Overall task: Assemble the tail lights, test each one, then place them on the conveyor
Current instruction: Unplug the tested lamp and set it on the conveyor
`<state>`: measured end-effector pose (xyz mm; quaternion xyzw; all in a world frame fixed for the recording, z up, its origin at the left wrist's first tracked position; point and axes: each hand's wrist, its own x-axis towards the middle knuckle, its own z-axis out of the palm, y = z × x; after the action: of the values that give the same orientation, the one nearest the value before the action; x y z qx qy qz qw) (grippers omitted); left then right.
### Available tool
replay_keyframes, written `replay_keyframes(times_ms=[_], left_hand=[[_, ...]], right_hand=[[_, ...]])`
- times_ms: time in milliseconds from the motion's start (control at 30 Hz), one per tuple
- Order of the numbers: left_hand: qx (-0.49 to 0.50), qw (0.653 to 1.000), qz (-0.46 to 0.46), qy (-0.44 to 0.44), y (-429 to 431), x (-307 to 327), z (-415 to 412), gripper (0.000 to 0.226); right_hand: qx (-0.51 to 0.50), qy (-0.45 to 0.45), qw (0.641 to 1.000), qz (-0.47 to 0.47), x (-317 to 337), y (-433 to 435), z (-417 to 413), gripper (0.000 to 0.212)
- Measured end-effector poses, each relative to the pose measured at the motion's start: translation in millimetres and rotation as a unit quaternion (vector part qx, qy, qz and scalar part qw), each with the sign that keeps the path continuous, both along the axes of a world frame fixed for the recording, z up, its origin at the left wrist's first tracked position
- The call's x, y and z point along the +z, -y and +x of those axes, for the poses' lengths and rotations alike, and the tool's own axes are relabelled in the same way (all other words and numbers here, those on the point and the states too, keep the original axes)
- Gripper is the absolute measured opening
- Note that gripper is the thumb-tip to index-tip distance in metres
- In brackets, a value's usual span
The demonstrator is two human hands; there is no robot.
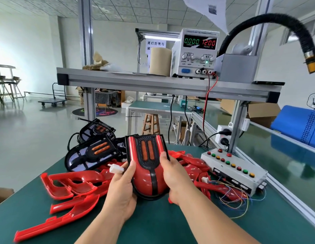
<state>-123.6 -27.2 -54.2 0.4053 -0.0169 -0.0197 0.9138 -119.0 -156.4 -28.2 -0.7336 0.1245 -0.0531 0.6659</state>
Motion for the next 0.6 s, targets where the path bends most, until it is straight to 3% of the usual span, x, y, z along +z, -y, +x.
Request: replay_keyframes(times_ms=[100, 200, 300, 500, 600], left_hand=[[0.013, 1.000, -0.009, -0.010, -2, 1, 3, 0.043], [0.004, 0.998, -0.047, -0.038, -8, 3, 5, 0.044], [-0.024, 0.996, -0.073, -0.053, -18, 3, 6, 0.044], [-0.087, 0.986, -0.130, -0.055, -33, 1, 7, 0.043], [-0.104, 0.981, -0.156, -0.046, -38, 1, 9, 0.040]], right_hand=[[-0.031, -0.067, 0.989, 0.128, -3, 11, 9, 0.073], [-0.114, -0.094, 0.972, 0.183, -1, 28, 21, 0.054], [-0.106, -0.148, 0.962, 0.201, 6, 33, 31, 0.050], [-0.095, -0.152, 0.967, 0.182, 17, 27, 57, 0.063], [-0.126, -0.073, 0.988, 0.041, 21, 31, 69, 0.052]])
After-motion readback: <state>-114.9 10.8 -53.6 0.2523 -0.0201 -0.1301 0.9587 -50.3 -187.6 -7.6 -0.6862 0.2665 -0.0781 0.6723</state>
